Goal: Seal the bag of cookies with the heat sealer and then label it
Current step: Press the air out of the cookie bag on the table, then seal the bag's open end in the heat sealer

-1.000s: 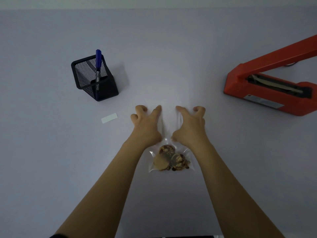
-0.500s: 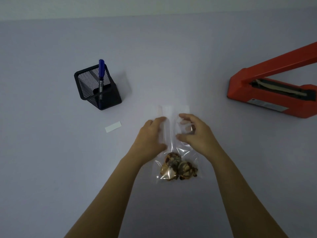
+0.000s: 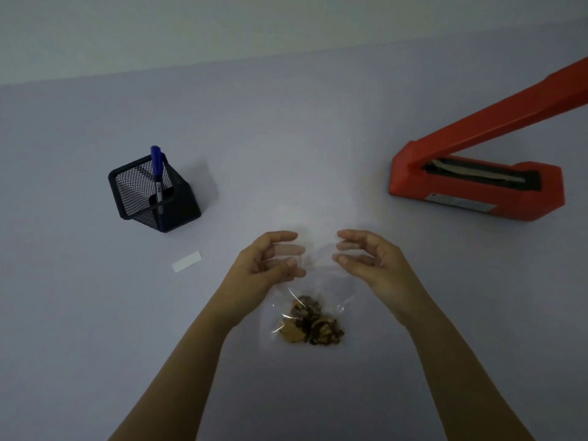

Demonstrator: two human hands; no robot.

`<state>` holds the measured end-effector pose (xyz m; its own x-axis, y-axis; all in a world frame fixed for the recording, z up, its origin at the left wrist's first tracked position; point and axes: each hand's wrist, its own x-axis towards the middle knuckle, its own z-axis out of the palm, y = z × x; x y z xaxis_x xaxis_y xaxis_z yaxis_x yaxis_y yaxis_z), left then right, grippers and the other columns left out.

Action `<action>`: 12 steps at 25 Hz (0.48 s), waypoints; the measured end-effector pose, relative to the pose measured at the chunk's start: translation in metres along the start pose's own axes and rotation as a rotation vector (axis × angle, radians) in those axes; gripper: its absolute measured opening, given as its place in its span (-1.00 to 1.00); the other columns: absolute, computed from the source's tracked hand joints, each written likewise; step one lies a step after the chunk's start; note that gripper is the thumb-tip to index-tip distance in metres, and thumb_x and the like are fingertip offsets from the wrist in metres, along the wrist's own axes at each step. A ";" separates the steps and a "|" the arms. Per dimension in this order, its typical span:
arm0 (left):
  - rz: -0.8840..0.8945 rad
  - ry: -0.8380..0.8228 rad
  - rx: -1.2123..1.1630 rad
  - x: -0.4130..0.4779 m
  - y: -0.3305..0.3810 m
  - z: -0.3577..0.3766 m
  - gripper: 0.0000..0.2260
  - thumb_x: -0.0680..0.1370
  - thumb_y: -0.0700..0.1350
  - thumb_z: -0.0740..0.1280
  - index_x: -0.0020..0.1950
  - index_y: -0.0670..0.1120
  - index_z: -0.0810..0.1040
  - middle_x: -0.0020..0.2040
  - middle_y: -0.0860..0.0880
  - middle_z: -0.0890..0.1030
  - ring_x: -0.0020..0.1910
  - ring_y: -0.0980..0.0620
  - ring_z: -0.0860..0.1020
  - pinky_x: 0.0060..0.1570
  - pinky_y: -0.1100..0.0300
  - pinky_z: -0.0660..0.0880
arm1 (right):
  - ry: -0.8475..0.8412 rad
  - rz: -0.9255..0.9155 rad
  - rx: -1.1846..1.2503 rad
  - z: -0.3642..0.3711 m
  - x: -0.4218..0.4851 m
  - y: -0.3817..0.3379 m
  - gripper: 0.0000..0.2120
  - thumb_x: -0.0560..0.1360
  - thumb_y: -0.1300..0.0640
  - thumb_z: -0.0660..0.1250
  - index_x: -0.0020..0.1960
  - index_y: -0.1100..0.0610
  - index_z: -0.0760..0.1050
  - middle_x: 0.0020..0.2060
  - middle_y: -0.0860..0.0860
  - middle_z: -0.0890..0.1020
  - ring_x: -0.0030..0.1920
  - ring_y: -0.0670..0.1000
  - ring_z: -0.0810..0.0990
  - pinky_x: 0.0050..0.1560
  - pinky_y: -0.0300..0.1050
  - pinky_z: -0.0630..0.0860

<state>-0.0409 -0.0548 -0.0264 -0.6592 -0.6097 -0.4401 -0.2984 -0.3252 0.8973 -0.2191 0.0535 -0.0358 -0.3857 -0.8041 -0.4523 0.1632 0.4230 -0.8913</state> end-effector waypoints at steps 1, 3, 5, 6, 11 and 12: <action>0.005 0.007 -0.012 0.002 0.003 0.007 -0.75 0.54 -0.29 0.27 0.19 -0.07 0.46 0.06 -0.09 0.64 -0.08 -0.04 0.67 -0.07 0.24 0.58 | -0.003 -0.001 -0.004 -0.008 -0.002 -0.001 -0.71 0.43 0.26 0.42 0.08 -0.03 0.56 -0.05 -0.07 0.63 -0.08 -0.05 0.64 -0.01 -0.24 0.55; 0.002 0.027 -0.041 0.009 0.010 0.024 -0.76 0.54 -0.30 0.26 0.18 -0.09 0.40 0.00 -0.15 0.67 -0.10 -0.09 0.67 -0.08 0.20 0.60 | 0.002 -0.007 0.008 -0.028 -0.006 -0.004 -0.70 0.42 0.26 0.43 0.08 -0.04 0.56 -0.05 -0.08 0.63 -0.13 -0.04 0.64 -0.04 -0.21 0.55; -0.008 0.045 -0.069 0.018 0.017 0.046 -0.70 0.53 -0.27 0.29 0.17 -0.04 0.29 -0.04 -0.17 0.69 -0.11 -0.14 0.67 -0.04 0.13 0.61 | 0.018 -0.005 0.021 -0.052 -0.011 -0.006 -0.69 0.41 0.27 0.44 0.07 -0.04 0.56 -0.06 -0.09 0.63 -0.17 -0.07 0.64 -0.08 -0.22 0.57; -0.018 0.051 -0.087 0.022 0.021 0.057 -0.67 0.52 -0.26 0.31 0.17 -0.02 0.26 -0.05 -0.17 0.69 -0.11 -0.15 0.67 -0.03 0.11 0.61 | 0.028 -0.001 0.018 -0.064 -0.014 -0.007 -0.69 0.41 0.26 0.44 0.08 -0.04 0.56 -0.06 -0.10 0.64 -0.18 -0.09 0.64 -0.09 -0.23 0.57; -0.086 0.076 -0.117 0.040 0.036 0.121 -0.74 0.52 -0.27 0.32 0.16 -0.10 0.38 -0.18 -0.13 0.70 -0.15 -0.08 0.68 -0.11 0.19 0.61 | 0.043 0.004 0.055 -0.129 -0.023 -0.012 -0.69 0.46 0.32 0.37 0.09 -0.02 0.56 -0.06 -0.06 0.65 -0.14 -0.10 0.65 -0.06 -0.22 0.59; -0.096 0.078 -0.130 0.044 0.037 0.133 -0.80 0.52 -0.27 0.32 0.12 -0.13 0.44 -0.22 -0.10 0.70 -0.16 -0.06 0.68 -0.10 0.18 0.60 | 0.043 0.007 0.069 -0.142 -0.024 -0.014 -0.71 0.48 0.33 0.33 0.09 0.00 0.57 -0.05 -0.04 0.65 -0.11 -0.10 0.65 -0.06 -0.22 0.59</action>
<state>-0.1726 0.0031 -0.0084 -0.5750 -0.6238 -0.5294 -0.2627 -0.4721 0.8415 -0.3406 0.1264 -0.0083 -0.4230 -0.7818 -0.4580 0.2272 0.3978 -0.8889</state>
